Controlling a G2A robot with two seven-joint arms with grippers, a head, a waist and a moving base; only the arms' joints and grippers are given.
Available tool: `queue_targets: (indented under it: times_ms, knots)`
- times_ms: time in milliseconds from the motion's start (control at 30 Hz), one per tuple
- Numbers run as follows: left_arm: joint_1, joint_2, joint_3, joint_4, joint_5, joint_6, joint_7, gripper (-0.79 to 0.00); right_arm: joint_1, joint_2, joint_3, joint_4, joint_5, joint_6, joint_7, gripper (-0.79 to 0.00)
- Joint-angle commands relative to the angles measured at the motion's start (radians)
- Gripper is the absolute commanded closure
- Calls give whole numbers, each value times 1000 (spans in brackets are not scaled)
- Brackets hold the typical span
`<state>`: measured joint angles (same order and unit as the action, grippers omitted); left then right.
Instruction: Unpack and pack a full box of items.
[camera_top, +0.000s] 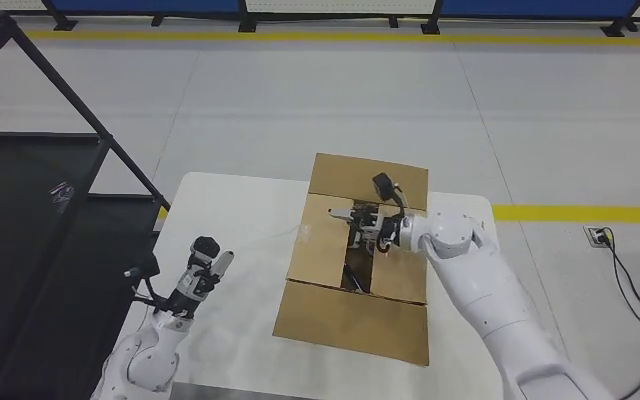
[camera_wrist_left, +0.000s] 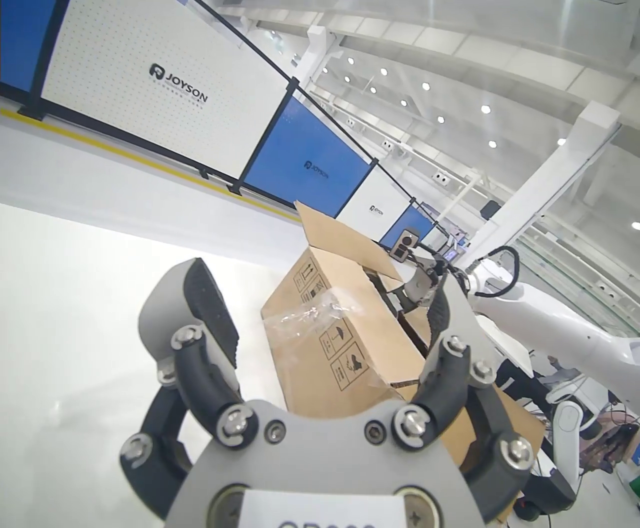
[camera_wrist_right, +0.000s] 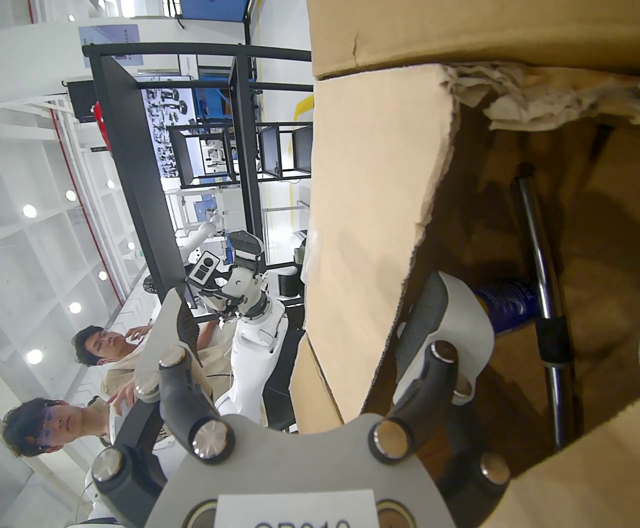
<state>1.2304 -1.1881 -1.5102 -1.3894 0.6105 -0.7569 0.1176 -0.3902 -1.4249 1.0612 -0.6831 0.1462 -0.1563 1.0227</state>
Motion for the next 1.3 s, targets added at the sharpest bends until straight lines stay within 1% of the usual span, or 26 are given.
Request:
queue_targets:
  times_ms: [0,133,200,267,400,533,600,800,1000,1133,1267]
  knots:
    - [6,1,2,-14,2,-8,-15,-785,13,-7,-4,20,27,-16,4,-785]
    - [23,3,3,-47,12,-22,-25,-785,37,-18,5,60,105,-50,29,-785]
    - [25,3,1,-57,33,-14,-19,-785,46,-21,11,75,137,-61,37,-785]
    - [27,2,8,-60,56,-8,-6,-785,55,-25,17,84,167,-73,40,-785]
    - [29,2,22,-68,69,-31,-18,-785,62,-37,20,79,227,-102,34,-785]
    - [39,4,26,-93,90,-50,-38,-785,70,-58,-2,60,260,-117,3,-785]
    - [45,5,29,-106,99,-57,-46,-785,75,-71,-21,56,265,-124,-33,-785]
    - [53,5,41,-127,125,-44,-40,-785,102,-114,-88,68,251,-146,-133,-785]
    - [50,3,51,-126,140,-24,-28,-785,134,-146,-132,108,231,-168,-171,-785]
    - [41,3,48,-91,138,-5,-28,-785,150,-158,-136,141,239,-185,-167,-785]
    - [29,5,27,-42,135,23,-16,-785,160,-163,-132,172,247,-198,-158,-785]
